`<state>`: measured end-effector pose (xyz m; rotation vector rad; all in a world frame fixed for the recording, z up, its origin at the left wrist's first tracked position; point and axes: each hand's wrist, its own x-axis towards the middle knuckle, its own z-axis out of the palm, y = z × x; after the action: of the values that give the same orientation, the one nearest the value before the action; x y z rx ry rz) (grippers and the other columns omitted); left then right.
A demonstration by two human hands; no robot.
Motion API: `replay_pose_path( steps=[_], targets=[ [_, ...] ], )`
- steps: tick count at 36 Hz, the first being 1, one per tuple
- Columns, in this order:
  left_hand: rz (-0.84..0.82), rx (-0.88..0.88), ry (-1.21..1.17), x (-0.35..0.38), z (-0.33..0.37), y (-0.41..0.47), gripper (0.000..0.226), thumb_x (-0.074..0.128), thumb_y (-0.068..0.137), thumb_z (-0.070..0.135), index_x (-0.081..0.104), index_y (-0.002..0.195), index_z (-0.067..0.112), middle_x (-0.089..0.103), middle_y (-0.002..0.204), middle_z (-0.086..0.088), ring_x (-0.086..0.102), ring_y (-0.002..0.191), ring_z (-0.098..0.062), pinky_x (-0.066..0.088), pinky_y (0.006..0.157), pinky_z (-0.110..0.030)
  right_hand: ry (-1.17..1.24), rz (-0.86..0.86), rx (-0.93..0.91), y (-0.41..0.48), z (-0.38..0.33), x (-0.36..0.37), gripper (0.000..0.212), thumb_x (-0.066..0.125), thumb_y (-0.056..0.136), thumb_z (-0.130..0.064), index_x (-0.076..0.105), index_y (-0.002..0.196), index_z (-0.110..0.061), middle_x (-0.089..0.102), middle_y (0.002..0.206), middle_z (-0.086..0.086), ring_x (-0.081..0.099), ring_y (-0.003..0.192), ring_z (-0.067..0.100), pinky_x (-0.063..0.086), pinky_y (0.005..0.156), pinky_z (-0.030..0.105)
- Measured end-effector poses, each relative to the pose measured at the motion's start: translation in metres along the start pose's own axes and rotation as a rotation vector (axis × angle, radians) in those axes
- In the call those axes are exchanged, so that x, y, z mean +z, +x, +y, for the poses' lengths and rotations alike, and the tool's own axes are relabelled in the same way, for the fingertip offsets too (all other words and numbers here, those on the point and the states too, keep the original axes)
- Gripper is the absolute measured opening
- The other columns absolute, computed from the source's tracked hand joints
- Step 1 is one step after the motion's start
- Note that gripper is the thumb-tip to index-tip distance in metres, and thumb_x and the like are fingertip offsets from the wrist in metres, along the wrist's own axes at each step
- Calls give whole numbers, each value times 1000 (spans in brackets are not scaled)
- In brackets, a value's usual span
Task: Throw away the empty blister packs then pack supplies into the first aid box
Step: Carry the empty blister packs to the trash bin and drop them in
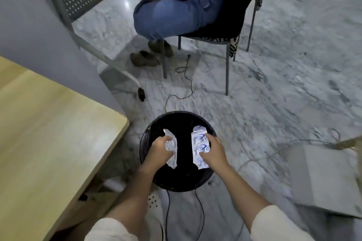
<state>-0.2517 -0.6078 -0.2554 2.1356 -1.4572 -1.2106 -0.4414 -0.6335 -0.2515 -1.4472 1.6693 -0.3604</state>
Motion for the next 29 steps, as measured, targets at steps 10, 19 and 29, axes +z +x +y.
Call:
replay_pose_path(
  steps=[10, 19, 29],
  targets=[
    [-10, -54, -69, 6, -17, 8, 56, 72, 86, 10, 51, 138, 7, 49, 138, -14, 56, 123, -29, 45, 100, -33, 21, -119, 41, 10, 6, 15, 65, 58, 86, -6, 29, 145, -15, 34, 147, 10, 44, 129, 26, 42, 102, 32],
    [-22, -45, -41, 2, -4, -6, 57, 63, 95, 19, 40, 146, 8, 41, 150, -10, 41, 139, -24, 37, 107, -31, -52, -123, 24, -3, 0, 1, 62, 59, 88, -15, 31, 144, -10, 33, 148, 10, 33, 137, 21, 27, 110, 25],
    [56, 97, 99, -26, 55, -48, 56, 60, 96, 21, 40, 146, 8, 40, 153, -8, 40, 139, -23, 33, 110, -29, -40, -66, -65, -35, -40, -43, 56, 57, 90, -17, 36, 141, -9, 38, 147, 9, 40, 133, 23, 34, 108, 30]
  ],
)
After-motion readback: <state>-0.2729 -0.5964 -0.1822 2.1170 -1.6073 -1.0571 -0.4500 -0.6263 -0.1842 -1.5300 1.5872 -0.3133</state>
